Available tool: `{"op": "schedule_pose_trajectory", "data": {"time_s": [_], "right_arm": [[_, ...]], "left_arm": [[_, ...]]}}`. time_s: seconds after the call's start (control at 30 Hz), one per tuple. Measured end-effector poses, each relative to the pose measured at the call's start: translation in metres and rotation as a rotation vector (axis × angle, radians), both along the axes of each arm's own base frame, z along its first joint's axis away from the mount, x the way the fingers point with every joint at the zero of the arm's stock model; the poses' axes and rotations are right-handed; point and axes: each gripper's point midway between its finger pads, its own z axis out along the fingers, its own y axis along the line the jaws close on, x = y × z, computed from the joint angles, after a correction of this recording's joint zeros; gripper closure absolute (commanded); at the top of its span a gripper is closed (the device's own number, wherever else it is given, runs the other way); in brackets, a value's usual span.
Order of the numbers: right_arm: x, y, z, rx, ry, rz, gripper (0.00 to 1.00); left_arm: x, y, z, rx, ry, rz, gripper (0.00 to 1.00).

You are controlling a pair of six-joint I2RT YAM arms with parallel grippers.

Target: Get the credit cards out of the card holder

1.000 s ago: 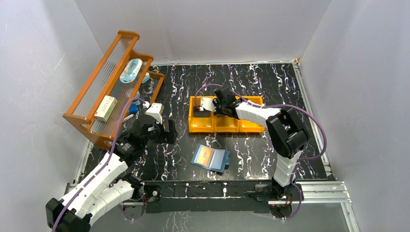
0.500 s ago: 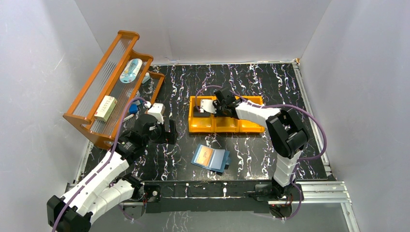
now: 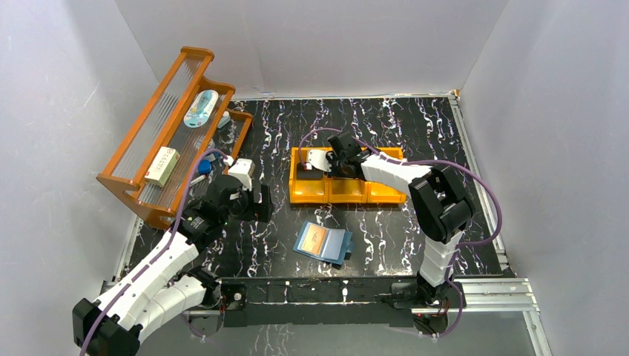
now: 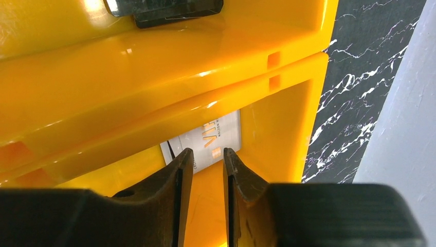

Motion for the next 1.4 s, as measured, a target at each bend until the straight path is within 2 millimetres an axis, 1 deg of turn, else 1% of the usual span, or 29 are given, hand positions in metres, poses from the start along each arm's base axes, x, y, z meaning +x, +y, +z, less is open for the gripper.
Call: {"op": "schedule_pose_trajectory", "data": {"time_s": [0.3,0.37,0.43,0.5,0.57,0.63,0.7,0.73,0.77,0.83,0.9,0.97,1.0,1.07,1.13,1.2,1.23,1.33,1.4], "right_arm": [[-0.003,-0.002,-0.002,0.004,0.017,-0.018,0.61],[-0.004,-0.001,0.0,0.02,0.019,-0.038,0.59],[-0.005,0.0,0.005,0.055,0.019,-0.068,0.59],[-0.007,0.004,0.02,0.119,0.011,-0.101,0.57],[-0.01,0.01,0.046,0.223,-0.013,-0.136,0.51],[-0.014,0.013,0.075,0.349,-0.049,-0.184,0.36],[-0.023,0.015,0.105,0.508,-0.068,-0.263,0.2],[-0.027,0.015,0.115,0.572,-0.067,-0.304,0.13],[-0.032,0.015,0.126,0.657,-0.052,-0.372,0.11],[-0.042,0.016,0.14,0.812,0.004,-0.507,0.1],[-0.052,0.02,0.144,0.923,0.081,-0.602,0.13],[-0.065,0.026,0.14,1.016,0.19,-0.698,0.19],[-0.072,0.03,0.135,1.053,0.251,-0.742,0.21],[-0.089,0.035,0.12,1.106,0.37,-0.832,0.24],[-0.107,0.039,0.102,1.124,0.456,-0.925,0.25],[-0.13,0.045,0.084,1.106,0.505,-1.026,0.25],[-0.141,0.051,0.079,1.094,0.517,-1.064,0.26],[-0.176,0.069,0.071,1.074,0.534,-1.143,0.3],[-0.196,0.077,0.065,1.061,0.521,-1.182,0.33]], "left_arm": [[-0.001,-0.002,-0.002,0.002,0.007,-0.014,0.02],[-0.001,-0.002,-0.001,0.0,0.007,-0.016,0.02],[-0.001,-0.002,-0.002,0.001,0.007,-0.017,0.02],[-0.001,-0.002,-0.001,0.0,0.007,-0.017,0.02],[-0.001,-0.002,-0.001,0.0,0.007,-0.017,0.02],[-0.001,-0.002,-0.002,0.0,0.008,-0.017,0.02],[-0.001,-0.002,-0.002,0.0,0.008,-0.018,0.02],[-0.001,-0.002,-0.002,0.0,0.008,-0.018,0.02],[-0.001,-0.002,-0.002,0.0,0.008,-0.018,0.02],[-0.001,-0.002,-0.002,0.0,0.008,-0.018,0.02],[-0.001,-0.002,-0.002,0.001,0.01,-0.018,0.02],[-0.001,-0.002,-0.003,0.003,0.013,-0.018,0.02],[-0.002,-0.002,-0.003,0.003,0.013,-0.018,0.02],[-0.001,-0.002,-0.003,0.005,0.013,-0.016,0.02],[-0.001,-0.001,-0.003,0.007,0.013,-0.014,0.02],[-0.001,0.0,-0.004,0.012,0.013,-0.008,0.02],[-0.001,0.001,-0.004,0.015,0.013,-0.005,0.02],[-0.002,0.004,-0.006,0.027,0.018,0.005,0.02],[-0.002,0.005,-0.007,0.034,0.021,0.01,0.02]]}}
